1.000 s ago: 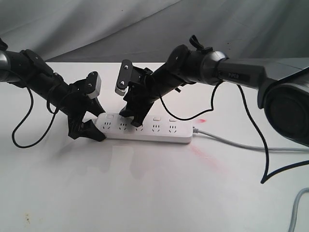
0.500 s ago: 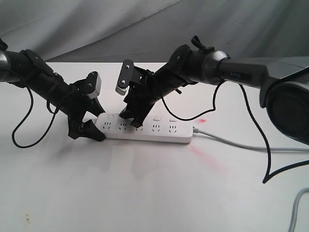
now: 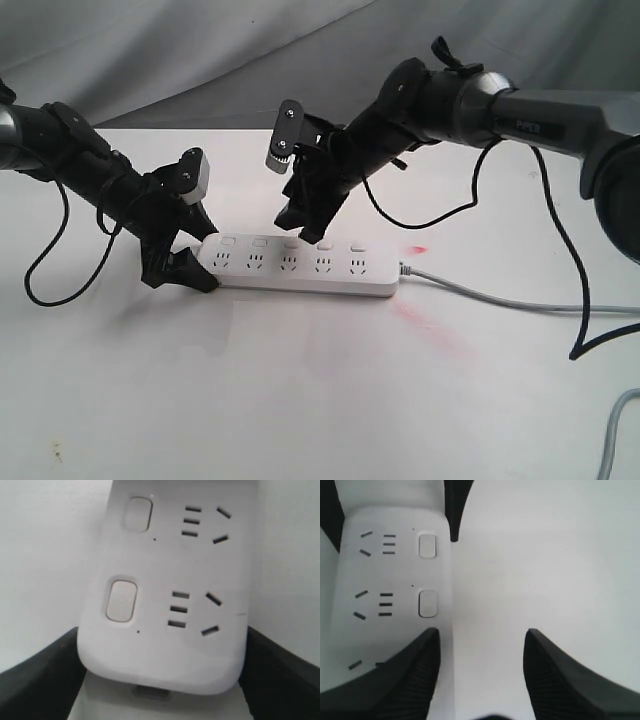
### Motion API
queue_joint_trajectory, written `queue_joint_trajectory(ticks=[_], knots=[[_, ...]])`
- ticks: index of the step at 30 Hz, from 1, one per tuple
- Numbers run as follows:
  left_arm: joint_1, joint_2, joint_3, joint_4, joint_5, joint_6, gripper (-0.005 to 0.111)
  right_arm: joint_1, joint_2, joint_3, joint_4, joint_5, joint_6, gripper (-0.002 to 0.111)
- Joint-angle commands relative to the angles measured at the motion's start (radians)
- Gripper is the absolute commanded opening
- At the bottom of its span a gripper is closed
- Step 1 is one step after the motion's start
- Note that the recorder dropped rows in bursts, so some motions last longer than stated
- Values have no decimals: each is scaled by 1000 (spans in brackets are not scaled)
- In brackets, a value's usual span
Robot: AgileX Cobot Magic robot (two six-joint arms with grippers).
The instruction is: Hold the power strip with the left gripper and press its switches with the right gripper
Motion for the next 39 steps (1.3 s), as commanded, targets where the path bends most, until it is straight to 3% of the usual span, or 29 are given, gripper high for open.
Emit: queue_joint_trajectory(ticks=[1, 39], knots=[[-3, 32, 17, 41, 4, -15, 64, -5, 10, 25, -4, -8, 6, 48], [-3, 32, 17, 41, 4, -15, 64, -36, 56, 141, -30, -45, -2, 48]])
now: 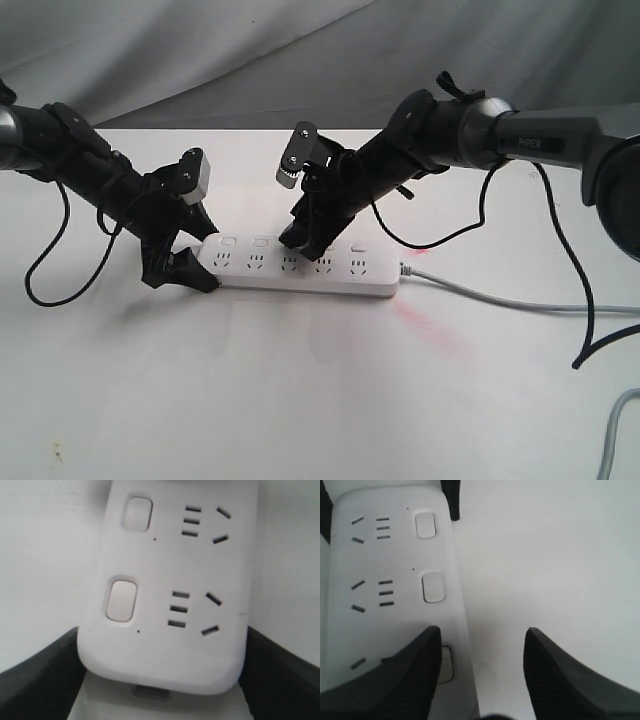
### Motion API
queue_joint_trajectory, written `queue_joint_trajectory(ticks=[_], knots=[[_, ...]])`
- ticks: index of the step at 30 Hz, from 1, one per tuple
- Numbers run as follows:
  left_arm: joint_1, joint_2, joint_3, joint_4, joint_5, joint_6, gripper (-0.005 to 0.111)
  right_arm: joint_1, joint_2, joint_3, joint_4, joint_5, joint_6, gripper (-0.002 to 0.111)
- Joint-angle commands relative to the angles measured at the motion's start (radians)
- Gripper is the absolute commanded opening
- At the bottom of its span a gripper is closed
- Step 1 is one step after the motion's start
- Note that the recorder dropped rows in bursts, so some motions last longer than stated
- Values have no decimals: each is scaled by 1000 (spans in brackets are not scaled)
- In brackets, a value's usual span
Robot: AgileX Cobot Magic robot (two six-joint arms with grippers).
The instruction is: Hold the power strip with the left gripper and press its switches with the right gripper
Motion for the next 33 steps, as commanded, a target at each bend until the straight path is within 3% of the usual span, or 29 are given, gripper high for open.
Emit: queue_joint_trajectory(ticks=[1, 12, 33], knots=[[-3, 32, 17, 45, 4, -17, 64, -16, 32, 31, -110, 18, -18, 48], [-3, 32, 17, 45, 4, -17, 64, -11, -21, 18, -16, 2, -18, 48], [-3, 32, 17, 45, 4, -17, 64, -55, -67, 18, -95, 59, 8, 48]])
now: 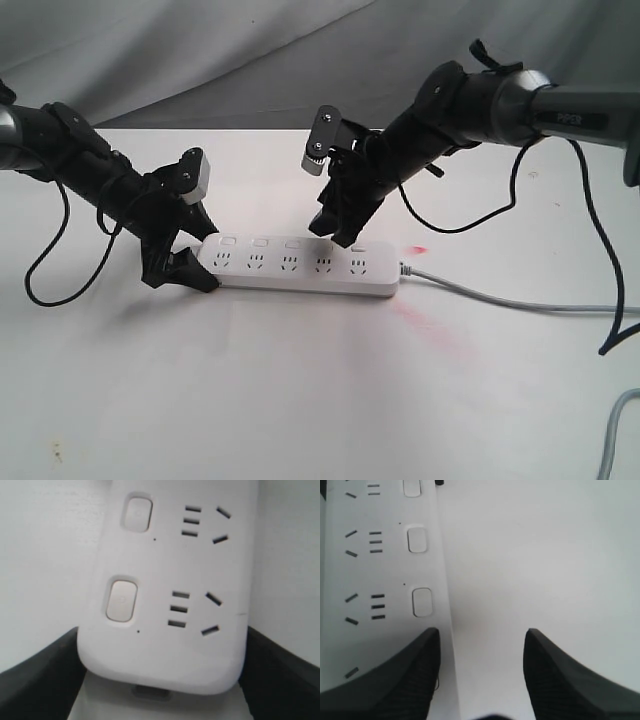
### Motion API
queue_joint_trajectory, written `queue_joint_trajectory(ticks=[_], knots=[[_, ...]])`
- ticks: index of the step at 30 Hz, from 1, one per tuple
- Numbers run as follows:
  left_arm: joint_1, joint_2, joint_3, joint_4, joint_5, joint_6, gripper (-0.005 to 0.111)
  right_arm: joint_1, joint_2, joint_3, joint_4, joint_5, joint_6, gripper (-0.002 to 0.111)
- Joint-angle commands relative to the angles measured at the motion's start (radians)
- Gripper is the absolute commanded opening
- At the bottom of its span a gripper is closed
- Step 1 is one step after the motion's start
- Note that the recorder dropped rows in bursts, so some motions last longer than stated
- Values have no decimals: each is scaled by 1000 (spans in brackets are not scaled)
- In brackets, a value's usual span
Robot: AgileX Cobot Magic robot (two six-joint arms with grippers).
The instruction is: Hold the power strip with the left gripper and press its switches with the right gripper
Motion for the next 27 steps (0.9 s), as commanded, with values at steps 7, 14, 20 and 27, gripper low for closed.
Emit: queue_joint_trajectory(ticks=[7, 14, 20, 27], knots=[[-3, 32, 17, 45, 4, -17, 64, -8, 26, 6, -6, 13, 4, 48], [-3, 32, 17, 45, 4, -17, 64, -8, 26, 6, -23, 16, 4, 48], [-3, 32, 17, 45, 4, -17, 64, -14, 26, 6, -44, 35, 8, 48], [-3, 32, 17, 45, 4, -17, 64, -14, 56, 6, -45, 46, 6, 48]])
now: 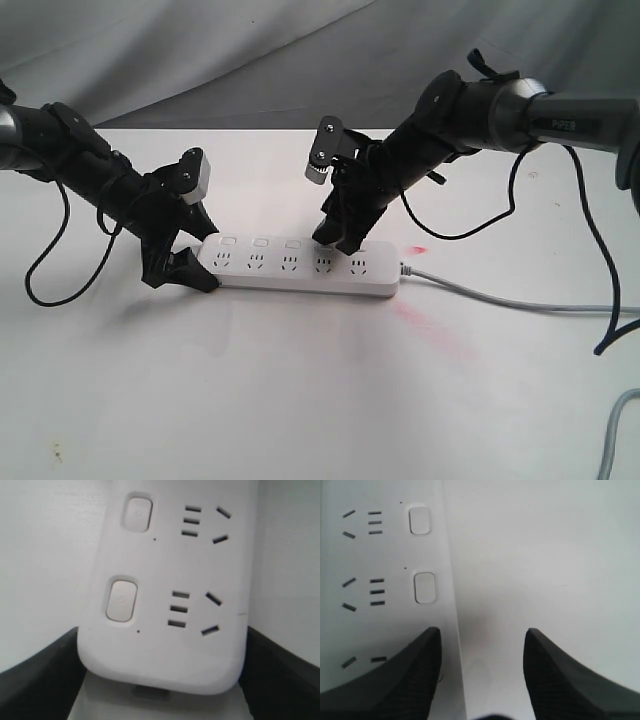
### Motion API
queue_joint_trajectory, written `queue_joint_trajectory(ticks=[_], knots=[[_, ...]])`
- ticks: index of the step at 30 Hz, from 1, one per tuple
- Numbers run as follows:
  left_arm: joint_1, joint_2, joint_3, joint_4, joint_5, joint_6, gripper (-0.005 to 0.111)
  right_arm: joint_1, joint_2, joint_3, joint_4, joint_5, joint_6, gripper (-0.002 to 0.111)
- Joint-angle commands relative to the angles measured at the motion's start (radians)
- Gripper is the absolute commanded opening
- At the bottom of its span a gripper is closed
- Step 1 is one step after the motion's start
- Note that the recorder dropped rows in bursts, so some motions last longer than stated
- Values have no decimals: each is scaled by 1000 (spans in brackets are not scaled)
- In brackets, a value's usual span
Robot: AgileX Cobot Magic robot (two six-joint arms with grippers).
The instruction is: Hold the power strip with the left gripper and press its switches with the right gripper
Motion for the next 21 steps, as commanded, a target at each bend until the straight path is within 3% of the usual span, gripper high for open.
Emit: queue_joint_trajectory(ticks=[1, 21], knots=[[-3, 32, 17, 45, 4, -17, 64, -8, 34, 6, -28, 30, 1, 48], [-3, 32, 17, 45, 4, -17, 64, -40, 69, 6, -90, 86, 27, 48]])
